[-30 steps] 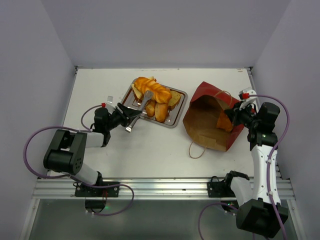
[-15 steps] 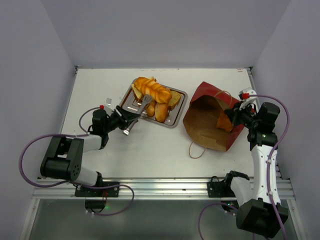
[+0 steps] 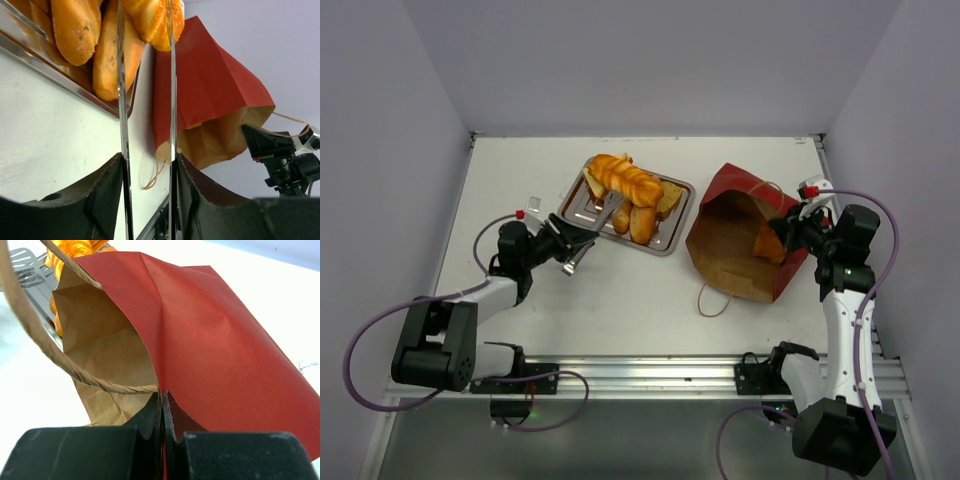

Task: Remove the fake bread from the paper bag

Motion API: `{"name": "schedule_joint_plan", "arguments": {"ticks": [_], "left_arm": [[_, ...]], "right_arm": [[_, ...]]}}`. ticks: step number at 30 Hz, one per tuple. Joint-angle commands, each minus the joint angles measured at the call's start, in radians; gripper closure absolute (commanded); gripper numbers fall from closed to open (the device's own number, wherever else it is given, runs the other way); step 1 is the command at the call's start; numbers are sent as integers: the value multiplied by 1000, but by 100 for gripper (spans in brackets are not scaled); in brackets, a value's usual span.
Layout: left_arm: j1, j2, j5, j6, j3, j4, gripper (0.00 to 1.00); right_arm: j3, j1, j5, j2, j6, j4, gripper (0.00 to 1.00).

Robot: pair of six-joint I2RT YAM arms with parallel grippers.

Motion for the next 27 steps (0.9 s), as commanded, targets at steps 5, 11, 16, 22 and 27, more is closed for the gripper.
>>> {"name": "schedule_joint_plan", "arguments": {"ticks": [5, 11, 16, 22, 27], "left_arm": [[10, -227, 74, 104, -17, -194, 59], [-8, -523, 85, 251, 29, -446, 67], [-214, -733, 3, 326, 52, -572, 72], [-610, -752, -263, 355, 62, -583, 79], [-933, -504, -564, 449, 173, -586, 79]], "right_arm": [[-7, -1, -23, -17, -13, 31, 99], [-5, -1, -22, -11, -13, 28, 99], [7, -2, -21, -4, -13, 21, 99], [32, -40, -86, 27, -7, -2, 99], [32, -83, -130, 41, -16, -16, 98]]}}
